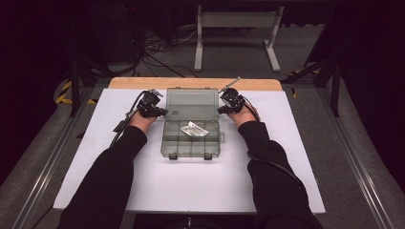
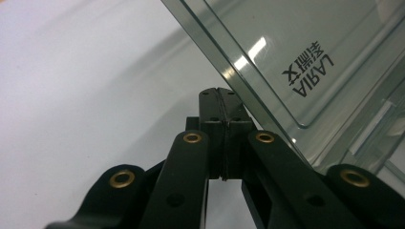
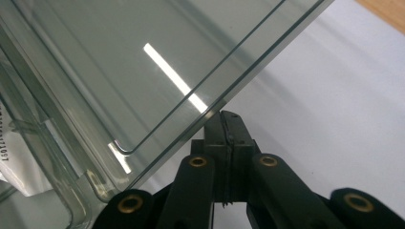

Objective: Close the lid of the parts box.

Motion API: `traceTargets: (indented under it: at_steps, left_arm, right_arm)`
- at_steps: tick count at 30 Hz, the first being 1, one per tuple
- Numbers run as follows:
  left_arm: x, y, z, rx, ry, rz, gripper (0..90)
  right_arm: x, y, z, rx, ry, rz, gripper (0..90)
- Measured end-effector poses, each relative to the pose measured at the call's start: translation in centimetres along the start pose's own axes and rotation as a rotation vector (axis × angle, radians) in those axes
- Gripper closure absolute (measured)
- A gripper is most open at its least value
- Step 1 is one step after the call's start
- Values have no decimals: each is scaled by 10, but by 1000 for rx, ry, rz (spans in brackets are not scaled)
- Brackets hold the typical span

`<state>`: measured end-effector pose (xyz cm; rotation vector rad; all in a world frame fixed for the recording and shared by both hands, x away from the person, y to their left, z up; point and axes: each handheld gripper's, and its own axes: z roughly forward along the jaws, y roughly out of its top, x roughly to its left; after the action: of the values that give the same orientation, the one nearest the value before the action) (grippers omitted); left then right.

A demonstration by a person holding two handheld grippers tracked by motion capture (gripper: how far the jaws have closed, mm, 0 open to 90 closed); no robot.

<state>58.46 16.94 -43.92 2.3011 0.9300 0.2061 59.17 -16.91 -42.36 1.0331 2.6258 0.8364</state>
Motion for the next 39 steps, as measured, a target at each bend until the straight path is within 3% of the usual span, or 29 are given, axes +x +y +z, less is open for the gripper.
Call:
traceTargets:
  at_steps: [8, 23, 39]
  left_arm:
    - [-2, 3, -7, -46, 11, 0, 898]
    - [-5, 5, -19, -87, 32, 27, 898]
    - [-13, 6, -31, -123, 19, 44, 897]
  right_arm:
    - [0, 3, -8, -44, -10, -3, 900]
    - [6, 7, -23, -108, -34, -28, 900]
    - [16, 4, -45, -165, -25, -61, 900]
